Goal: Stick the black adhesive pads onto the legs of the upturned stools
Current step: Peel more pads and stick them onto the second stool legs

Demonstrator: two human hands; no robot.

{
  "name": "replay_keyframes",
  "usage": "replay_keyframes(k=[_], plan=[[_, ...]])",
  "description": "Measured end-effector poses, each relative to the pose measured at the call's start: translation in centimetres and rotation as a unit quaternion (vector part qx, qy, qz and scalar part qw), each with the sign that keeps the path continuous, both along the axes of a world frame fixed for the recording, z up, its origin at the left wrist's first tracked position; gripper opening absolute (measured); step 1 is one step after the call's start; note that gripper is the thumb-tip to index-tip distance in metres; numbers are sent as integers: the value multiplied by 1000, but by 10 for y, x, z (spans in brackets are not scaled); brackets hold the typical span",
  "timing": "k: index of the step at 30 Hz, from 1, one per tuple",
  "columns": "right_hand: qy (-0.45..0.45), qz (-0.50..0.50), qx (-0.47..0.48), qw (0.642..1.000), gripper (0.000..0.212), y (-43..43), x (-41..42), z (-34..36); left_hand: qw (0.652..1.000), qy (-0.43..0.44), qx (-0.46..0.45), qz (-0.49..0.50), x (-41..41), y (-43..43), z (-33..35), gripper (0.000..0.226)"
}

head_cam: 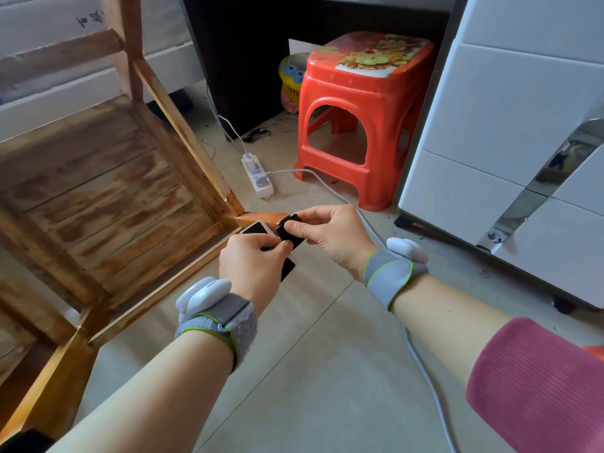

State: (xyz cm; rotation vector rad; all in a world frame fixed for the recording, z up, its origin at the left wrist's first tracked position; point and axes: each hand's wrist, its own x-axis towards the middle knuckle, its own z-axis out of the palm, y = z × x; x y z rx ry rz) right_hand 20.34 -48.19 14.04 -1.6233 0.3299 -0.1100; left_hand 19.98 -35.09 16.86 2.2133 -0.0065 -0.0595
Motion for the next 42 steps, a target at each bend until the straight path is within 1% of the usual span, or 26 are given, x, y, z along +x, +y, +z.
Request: replay_keyframes(k=[3, 6, 8, 11, 13, 15, 17, 20, 22, 25, 28, 31, 34, 36, 42], plan=[[-3, 4, 22, 1000, 5, -1, 0, 0, 1000, -1, 4, -7, 0, 0, -1, 14], [-7, -4, -1, 1000, 12, -1, 1, -4, 1000, -9, 16, -8, 0, 0, -1, 14], [3, 6, 9, 1000, 13, -2, -1, -5, 1000, -4, 12, -9, 0, 0, -1, 15], [8, 20, 74, 997, 12, -4, -3, -11, 1000, 1, 0, 0, 1, 2, -1, 36], [0, -1, 85, 996, 16, 0, -5, -18, 1000, -5, 1, 2, 3, 2, -1, 41], [-1, -25, 81, 996, 21, 4, -7, -23, 1000, -17, 9, -6, 5, 1, 0, 39], [7, -24, 99, 995, 22, 6, -8, -23, 1000, -24, 14, -11, 5, 1, 0, 35], [13, -16, 148, 989, 17, 5, -10, -24, 1000, -24, 9, -14, 3, 2, 1, 30], [9, -33, 164, 986, 13, 11, -14, -26, 1000, -26, 9, -11, 4, 2, 1, 26], [12, -49, 203, 978, 19, 16, -16, -28, 1000, -25, 12, -4, 5, 2, 0, 24], [27, -35, 257, 965, 21, 14, -18, -26, 999, -30, 15, -7, 2, 2, -1, 21], [35, -54, 293, 954, 29, 23, -20, -29, 999, -27, 21, -8, 2, 0, -2, 17], [40, -64, 318, 945, 28, 28, -21, -29, 999, -28, 29, -5, 4, 0, -3, 16], [38, -62, 313, 947, 28, 26, -22, -27, 999, -31, 40, -12, 4, -1, -4, 16], [22, -69, 160, 985, 25, 18, -21, -29, 995, -30, 87, -28, 6, -2, -6, 17]])
